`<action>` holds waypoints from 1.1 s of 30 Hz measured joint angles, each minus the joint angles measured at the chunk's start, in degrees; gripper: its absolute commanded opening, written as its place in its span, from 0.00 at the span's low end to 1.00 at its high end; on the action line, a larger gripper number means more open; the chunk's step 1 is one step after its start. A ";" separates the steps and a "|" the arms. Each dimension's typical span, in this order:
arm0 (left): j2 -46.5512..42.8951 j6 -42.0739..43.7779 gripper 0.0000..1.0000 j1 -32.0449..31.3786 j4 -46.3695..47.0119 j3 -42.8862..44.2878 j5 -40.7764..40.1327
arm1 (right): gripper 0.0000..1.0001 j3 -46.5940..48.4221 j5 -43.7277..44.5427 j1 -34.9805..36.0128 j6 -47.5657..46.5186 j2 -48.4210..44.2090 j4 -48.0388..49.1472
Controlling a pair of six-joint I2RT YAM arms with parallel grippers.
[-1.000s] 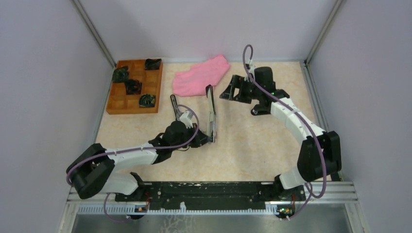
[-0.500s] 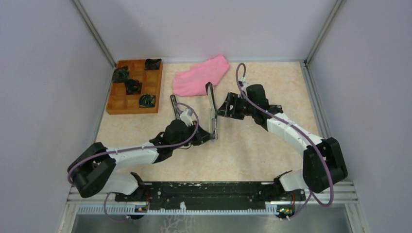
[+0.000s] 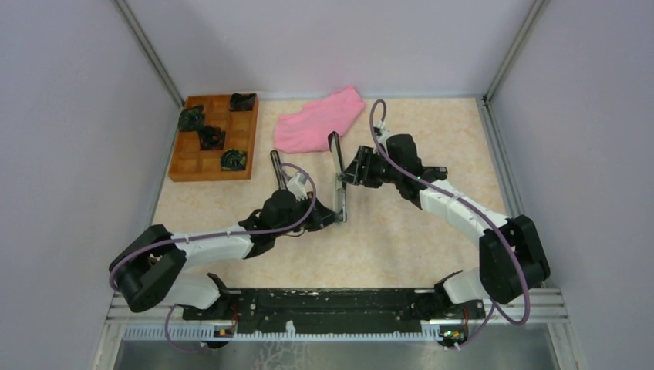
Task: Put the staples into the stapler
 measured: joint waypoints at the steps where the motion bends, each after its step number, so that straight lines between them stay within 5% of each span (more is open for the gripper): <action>1: 0.07 -0.04 0.00 0.00 0.02 0.00 0.11 | 0.50 0.00 -0.02 0.17 0.00 0.31 0.26; 8: 0.09 -0.39 0.00 0.00 0.35 0.00 0.26 | 0.45 0.00 0.76 1.29 0.24 2.56 0.52; 15: 0.15 -0.61 0.00 0.00 0.44 0.00 0.33 | 0.29 0.00 1.46 1.66 0.39 3.30 1.07; 22: 1.38 -0.68 0.00 0.07 1.73 0.00 0.81 | 0.27 0.00 1.97 1.99 0.37 3.45 1.55; 27: 1.97 -0.66 0.00 0.26 2.05 0.00 1.18 | 0.09 0.02 2.10 2.01 0.83 4.13 1.88; 29: 1.99 -0.66 0.06 0.28 2.03 0.00 1.20 | 0.00 0.04 2.10 2.03 0.79 4.26 1.92; 33: 1.99 -0.50 0.25 0.33 2.05 0.00 1.18 | 0.00 1.01 2.56 2.16 -0.28 4.31 0.55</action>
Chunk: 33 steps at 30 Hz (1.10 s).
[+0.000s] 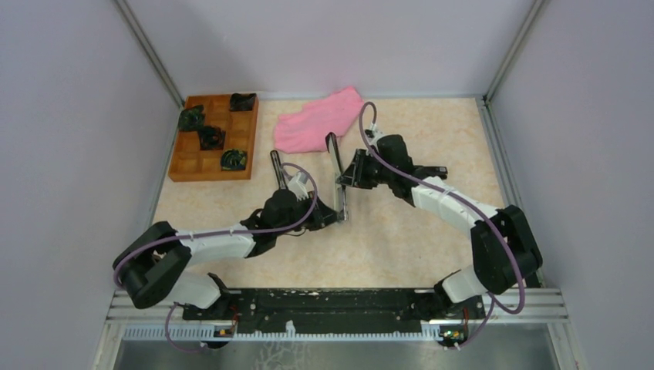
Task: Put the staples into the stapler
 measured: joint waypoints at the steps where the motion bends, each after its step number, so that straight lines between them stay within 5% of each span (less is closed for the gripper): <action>1: -0.02 0.11 0.32 -0.02 0.09 0.00 -0.02 | 0.00 0.48 0.26 0.17 -0.57 0.07 -0.63; 4: -0.94 0.20 0.46 -0.02 0.50 0.00 -0.44 | 0.00 2.27 1.81 0.52 -3.63 0.55 -3.41; 19: -12.33 1.84 0.85 1.66 -8.20 -1.44 -8.92 | 0.00 13.88 15.98 0.52 -19.69 6.40 -19.98; 33: -28.24 8.13 0.99 11.74 -29.35 -1.40 -13.09 | 0.00 18.34 23.76 0.52 -24.65 19.43 -23.69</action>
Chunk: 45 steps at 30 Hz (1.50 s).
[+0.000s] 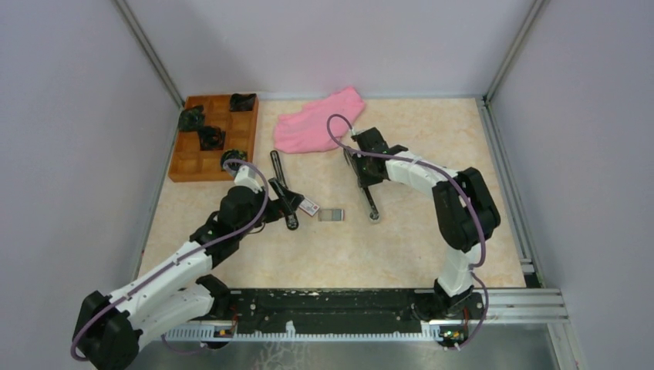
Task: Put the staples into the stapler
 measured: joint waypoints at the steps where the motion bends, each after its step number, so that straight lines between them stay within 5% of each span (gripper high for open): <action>1: -0.63 0.17 0.99 0.68 -0.94 0.00 0.02 | 0.00 0.33 0.09 0.00 -0.09 0.92 -0.09; 3: -1.92 0.63 0.99 1.86 -2.93 0.00 0.07 | 0.02 0.94 0.24 0.00 -0.26 2.34 0.04; 13: -5.75 1.64 0.99 3.06 -8.15 0.00 0.07 | 0.64 4.39 0.72 0.02 0.39 4.92 -0.28; 19: -6.78 2.36 0.99 3.30 -8.87 0.00 0.11 | 0.83 6.34 2.97 0.02 1.31 4.15 -2.03; 34: -8.90 3.28 0.99 3.30 -10.14 0.00 2.54 | 0.93 11.91 21.77 -12.11 7.80 0.39 -9.73; 45: -9.49 3.63 0.99 3.30 -10.51 -0.76 4.15 | 0.91 15.08 23.65 -15.43 10.95 7.74 -13.07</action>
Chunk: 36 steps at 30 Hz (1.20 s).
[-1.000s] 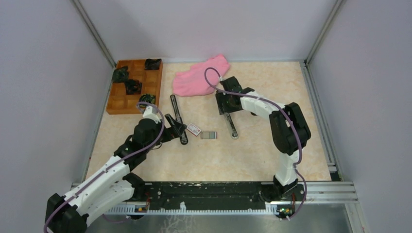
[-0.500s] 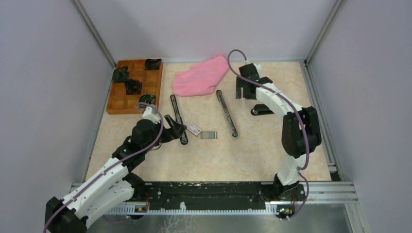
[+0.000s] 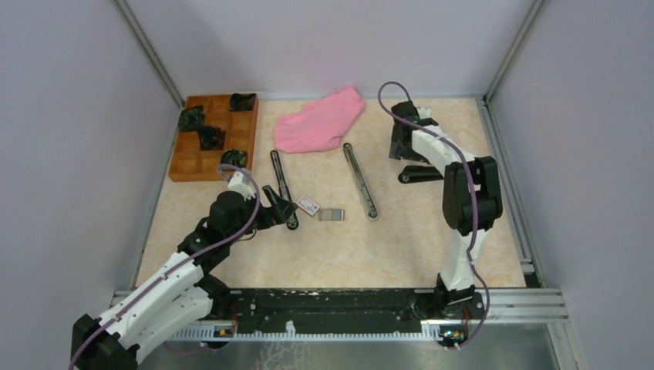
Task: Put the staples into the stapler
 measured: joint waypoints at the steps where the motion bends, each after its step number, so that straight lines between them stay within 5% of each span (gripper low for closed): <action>1: 0.15 0.00 0.99 0.00 0.00 0.00 0.22 | 0.90 -0.44 0.00 0.00 0.35 0.02 -0.11; 15: 3.67 -0.02 0.99 0.00 2.03 -0.11 3.87 | 0.82 -15.08 -1.51 -2.01 2.01 -8.55 0.70; 26: 4.15 -0.24 0.99 0.00 2.62 -0.24 5.75 | 0.84 -16.06 -7.26 -4.68 6.05 -11.37 3.06; 36: 4.37 -0.72 0.99 0.00 3.06 -0.61 6.64 | 0.59 -16.02 -7.93 -6.36 12.44 -10.08 3.54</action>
